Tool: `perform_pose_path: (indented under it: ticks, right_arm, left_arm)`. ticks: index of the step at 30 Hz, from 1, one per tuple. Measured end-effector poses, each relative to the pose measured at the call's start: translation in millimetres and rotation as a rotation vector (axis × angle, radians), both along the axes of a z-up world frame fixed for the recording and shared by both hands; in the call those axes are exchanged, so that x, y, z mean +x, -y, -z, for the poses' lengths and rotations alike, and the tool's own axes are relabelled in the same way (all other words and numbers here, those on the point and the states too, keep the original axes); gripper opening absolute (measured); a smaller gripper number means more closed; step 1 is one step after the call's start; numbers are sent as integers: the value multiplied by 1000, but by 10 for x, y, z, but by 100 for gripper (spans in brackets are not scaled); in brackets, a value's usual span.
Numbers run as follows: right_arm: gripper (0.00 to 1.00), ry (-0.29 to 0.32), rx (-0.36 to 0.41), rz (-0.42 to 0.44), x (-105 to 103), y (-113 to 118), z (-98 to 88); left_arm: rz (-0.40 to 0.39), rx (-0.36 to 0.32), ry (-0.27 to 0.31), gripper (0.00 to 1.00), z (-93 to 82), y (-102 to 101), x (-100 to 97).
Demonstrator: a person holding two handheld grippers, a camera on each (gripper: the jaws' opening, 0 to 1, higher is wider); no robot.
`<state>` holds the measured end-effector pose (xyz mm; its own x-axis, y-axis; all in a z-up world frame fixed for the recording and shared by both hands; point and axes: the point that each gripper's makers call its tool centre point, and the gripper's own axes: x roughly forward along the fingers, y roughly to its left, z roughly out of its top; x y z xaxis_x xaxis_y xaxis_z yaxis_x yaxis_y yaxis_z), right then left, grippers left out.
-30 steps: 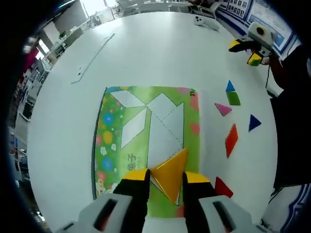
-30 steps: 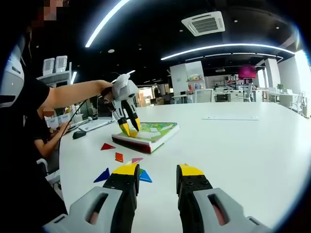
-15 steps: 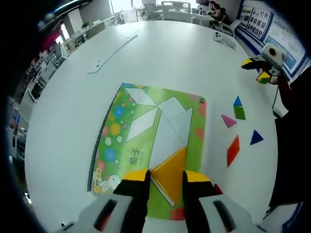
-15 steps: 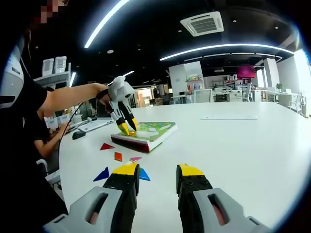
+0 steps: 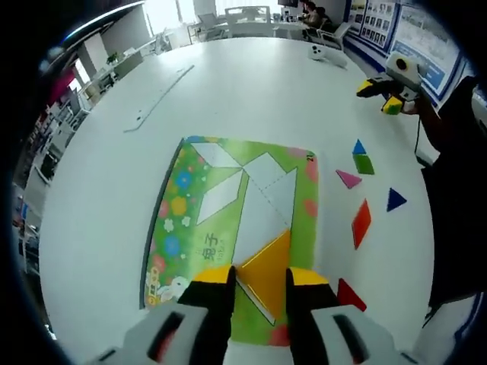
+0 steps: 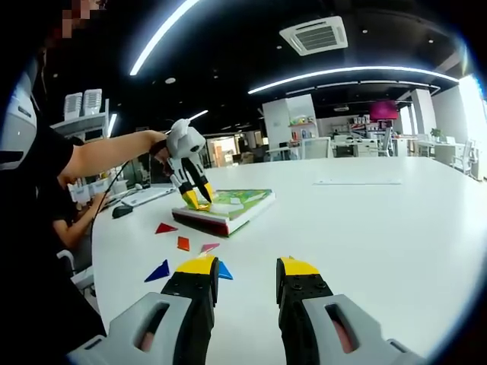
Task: Pick up the tangram pieces one by one and place each piece onto its matching region on the pattern sheet, fitting the shapes together until the outline on the sheet is completely filled by the tangram pieces
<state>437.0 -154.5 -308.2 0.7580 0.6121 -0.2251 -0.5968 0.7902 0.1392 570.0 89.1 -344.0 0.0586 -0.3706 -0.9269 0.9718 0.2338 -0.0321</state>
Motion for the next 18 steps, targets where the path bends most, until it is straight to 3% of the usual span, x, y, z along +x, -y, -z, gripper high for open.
perform_pose_path:
  ticks: [2,5,6,7,8,9,11,14,16,18]
  right_arm:
    - [32,-2,-1,-3,-1,-11,9]
    - [32,-4,0,-6,-5,-19,13]
    - [32,-4,-1,-7,-5,-20,12]
    - [32,-4,-1,-6,-5,-19,11]
    - [32,-4,-1,-6,-4,-17,10]
    - [32,-4,-2,-5,-5,-15,6]
    - [32,-3,-2,-4,-7,-11,2]
    - [32,-4,-3,-1,-1,-11,10]
    - [32,-7,-2,-1,7,-27,19]
    - [32,-8,-3,-7,4,-49,16]
  left_arm:
    - [-74,-18,-26,28,-3,-9,16]
    - [-115,-34,-38,27,-12,-15,29]
    - [-110,-36,-35,24,-22,-22,33]
    - [-94,-28,20,15,-38,-54,124]
    - [-14,13,41,8,-44,-118,127]
    - [-30,12,63,10,-45,-136,151]
    - [-12,-15,0,16,-39,-95,4]
    - [3,-4,7,26,-9,-40,-63]
    - [-9,19,52,27,-23,-41,0]
    - [-1,29,60,30,-4,-37,0]
